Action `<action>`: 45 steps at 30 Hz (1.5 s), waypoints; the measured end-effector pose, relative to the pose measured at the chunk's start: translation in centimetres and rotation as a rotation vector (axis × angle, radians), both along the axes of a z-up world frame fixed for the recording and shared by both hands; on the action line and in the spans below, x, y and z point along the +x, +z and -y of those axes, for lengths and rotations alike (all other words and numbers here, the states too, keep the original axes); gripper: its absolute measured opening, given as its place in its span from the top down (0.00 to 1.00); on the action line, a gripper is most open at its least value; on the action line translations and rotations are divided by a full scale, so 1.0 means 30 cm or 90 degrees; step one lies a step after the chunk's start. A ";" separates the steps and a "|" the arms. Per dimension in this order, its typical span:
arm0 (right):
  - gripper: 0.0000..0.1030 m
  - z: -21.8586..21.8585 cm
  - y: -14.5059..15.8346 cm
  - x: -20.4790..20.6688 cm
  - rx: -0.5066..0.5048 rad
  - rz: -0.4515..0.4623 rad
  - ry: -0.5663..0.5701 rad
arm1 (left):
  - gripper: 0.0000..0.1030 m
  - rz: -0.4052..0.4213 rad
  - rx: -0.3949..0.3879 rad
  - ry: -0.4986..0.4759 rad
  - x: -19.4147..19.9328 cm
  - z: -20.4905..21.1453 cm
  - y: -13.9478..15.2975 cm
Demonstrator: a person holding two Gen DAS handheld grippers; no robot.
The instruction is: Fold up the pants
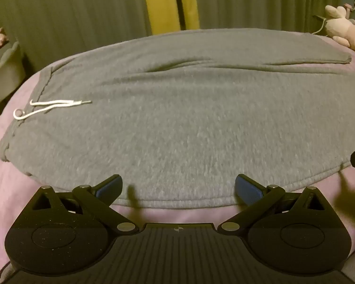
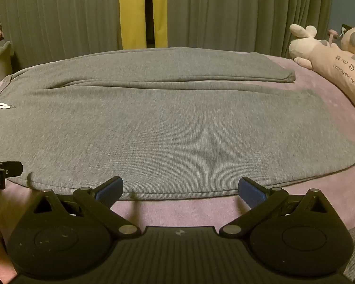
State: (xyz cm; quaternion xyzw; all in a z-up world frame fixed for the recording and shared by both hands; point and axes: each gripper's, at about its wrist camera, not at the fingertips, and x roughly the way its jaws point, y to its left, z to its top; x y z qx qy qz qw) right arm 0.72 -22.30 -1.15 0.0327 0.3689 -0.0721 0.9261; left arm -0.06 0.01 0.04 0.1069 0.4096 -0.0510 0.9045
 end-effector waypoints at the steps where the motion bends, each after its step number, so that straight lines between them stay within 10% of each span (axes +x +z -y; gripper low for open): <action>1: 0.00 0.001 0.000 0.001 0.003 -0.003 0.000 | 0.00 0.001 -0.001 0.000 -0.002 0.000 0.001; 45: 0.00 0.000 0.003 0.004 0.000 0.000 -0.004 | 0.00 -0.010 -0.005 0.001 0.010 -0.009 -0.016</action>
